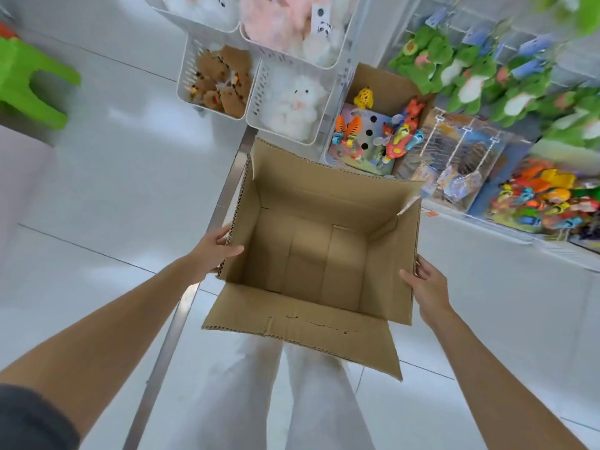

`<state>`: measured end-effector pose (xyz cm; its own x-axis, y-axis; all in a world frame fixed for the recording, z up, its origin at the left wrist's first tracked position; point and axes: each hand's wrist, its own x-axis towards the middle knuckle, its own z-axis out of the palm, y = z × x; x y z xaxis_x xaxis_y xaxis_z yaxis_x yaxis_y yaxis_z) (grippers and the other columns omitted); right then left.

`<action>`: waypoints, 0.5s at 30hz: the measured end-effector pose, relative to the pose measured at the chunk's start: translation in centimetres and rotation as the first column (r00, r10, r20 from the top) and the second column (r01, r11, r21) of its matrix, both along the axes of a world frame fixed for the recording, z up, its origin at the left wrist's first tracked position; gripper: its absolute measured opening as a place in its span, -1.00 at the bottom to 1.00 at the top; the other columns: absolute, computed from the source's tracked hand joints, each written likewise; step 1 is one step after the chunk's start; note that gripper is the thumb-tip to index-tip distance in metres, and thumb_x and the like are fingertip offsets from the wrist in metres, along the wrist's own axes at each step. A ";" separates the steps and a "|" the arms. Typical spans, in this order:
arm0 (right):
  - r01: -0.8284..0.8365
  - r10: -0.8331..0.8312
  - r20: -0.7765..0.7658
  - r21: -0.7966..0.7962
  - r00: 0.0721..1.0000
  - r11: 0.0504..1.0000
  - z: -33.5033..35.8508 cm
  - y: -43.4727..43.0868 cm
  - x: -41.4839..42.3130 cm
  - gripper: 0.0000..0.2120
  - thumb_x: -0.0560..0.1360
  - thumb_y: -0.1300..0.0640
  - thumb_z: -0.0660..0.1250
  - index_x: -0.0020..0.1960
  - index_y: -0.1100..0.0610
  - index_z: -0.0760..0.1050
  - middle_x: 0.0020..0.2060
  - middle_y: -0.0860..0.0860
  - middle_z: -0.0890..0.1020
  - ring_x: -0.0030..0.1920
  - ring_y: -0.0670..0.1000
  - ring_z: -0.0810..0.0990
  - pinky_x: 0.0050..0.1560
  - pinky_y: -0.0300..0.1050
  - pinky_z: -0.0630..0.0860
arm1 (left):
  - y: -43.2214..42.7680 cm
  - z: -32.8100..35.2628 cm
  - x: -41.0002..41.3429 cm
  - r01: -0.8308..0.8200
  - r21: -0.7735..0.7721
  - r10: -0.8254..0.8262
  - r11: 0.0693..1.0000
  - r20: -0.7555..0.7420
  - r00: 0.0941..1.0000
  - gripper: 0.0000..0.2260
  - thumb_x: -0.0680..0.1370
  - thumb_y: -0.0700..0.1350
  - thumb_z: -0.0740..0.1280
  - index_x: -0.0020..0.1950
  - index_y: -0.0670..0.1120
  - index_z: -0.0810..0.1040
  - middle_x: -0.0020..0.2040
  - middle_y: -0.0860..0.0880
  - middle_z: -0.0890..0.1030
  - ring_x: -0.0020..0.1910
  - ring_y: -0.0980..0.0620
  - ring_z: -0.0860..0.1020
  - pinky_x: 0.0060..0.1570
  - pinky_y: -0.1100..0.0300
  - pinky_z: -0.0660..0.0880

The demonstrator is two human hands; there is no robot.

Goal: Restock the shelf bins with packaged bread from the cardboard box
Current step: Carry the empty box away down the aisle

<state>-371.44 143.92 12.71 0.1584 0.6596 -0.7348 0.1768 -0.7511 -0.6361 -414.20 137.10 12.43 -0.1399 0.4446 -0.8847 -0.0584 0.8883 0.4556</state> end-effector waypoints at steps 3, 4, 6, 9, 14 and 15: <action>0.047 -0.047 0.000 -0.009 0.999 0.999 -3.2 -1.3 0.8 -0.51 0.48 0.41 0.35 0.35 0.07 0.50 0.11 -0.04 0.67 0.15 0.00 0.63 0.27 0.10 0.51 | 0.1 -3.4 1.0 0.042 0.012 -0.042 0.999 0.027 0.999 -0.52 0.55 -0.26 0.37 0.39 0.14 0.44 0.15 0.07 0.64 0.06 -0.06 0.59 -0.03 0.09 0.53; 0.073 -0.073 0.001 -0.009 0.997 0.997 -4.6 -1.7 1.3 -0.51 0.48 0.42 0.35 0.34 0.07 0.50 0.11 -0.05 0.67 0.15 0.00 0.63 0.27 0.09 0.51 | 0.1 -5.0 1.3 0.066 0.022 -0.067 0.998 0.033 0.997 -0.51 0.55 -0.25 0.38 0.42 0.13 0.43 0.18 0.05 0.64 0.13 -0.09 0.59 0.06 0.02 0.54; 0.102 -0.102 0.004 0.000 0.995 0.995 -6.1 -1.8 1.9 -0.51 0.49 0.42 0.34 0.35 0.09 0.49 0.12 -0.03 0.66 0.16 0.00 0.63 0.27 0.06 0.50 | 0.2 -7.1 1.5 0.090 0.037 -0.091 0.995 0.024 0.996 -0.47 0.54 -0.19 0.41 0.46 0.14 0.39 0.24 0.04 0.62 0.22 -0.10 0.57 0.18 -0.06 0.52; 0.143 -0.143 0.001 0.015 0.990 0.990 -9.7 -2.3 3.1 -0.52 0.50 0.42 0.33 0.37 0.11 0.48 0.13 -0.05 0.66 0.15 -0.04 0.63 0.22 -0.06 0.54 | 1.1 -10.7 2.7 0.154 0.084 -0.155 0.984 0.005 0.988 -0.47 0.57 -0.18 0.37 0.49 0.13 0.34 0.27 0.04 0.60 0.18 0.00 0.58 0.03 0.20 0.56; 0.188 -0.188 0.019 0.001 0.982 0.982 -15.4 -3.5 3.9 -0.50 0.48 0.44 0.31 0.35 0.09 0.50 0.10 -0.05 0.67 0.12 -0.05 0.65 0.19 -0.10 0.56 | 1.4 -15.7 4.6 0.299 0.149 -0.287 0.942 -0.102 0.953 -0.49 0.60 -0.23 0.31 0.48 0.14 0.34 0.26 0.09 0.59 0.20 0.11 0.55 0.24 0.17 0.47; 0.193 -0.193 0.036 0.001 0.981 0.981 -16.4 -3.6 3.8 -0.50 0.47 0.44 0.31 0.34 0.09 0.50 0.09 -0.05 0.68 0.12 -0.03 0.65 0.20 -0.06 0.55 | 1.3 -16.5 4.8 0.315 0.151 -0.297 0.937 -0.127 0.946 -0.49 0.59 -0.24 0.30 0.46 0.17 0.36 0.25 0.13 0.60 0.21 0.13 0.55 0.25 0.18 0.45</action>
<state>-367.65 140.30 -3.70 0.3084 0.6124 -0.7279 0.0509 -0.7747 -0.6302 -409.36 138.37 -4.03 -0.0583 0.6205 -0.7821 0.2581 0.7661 0.5886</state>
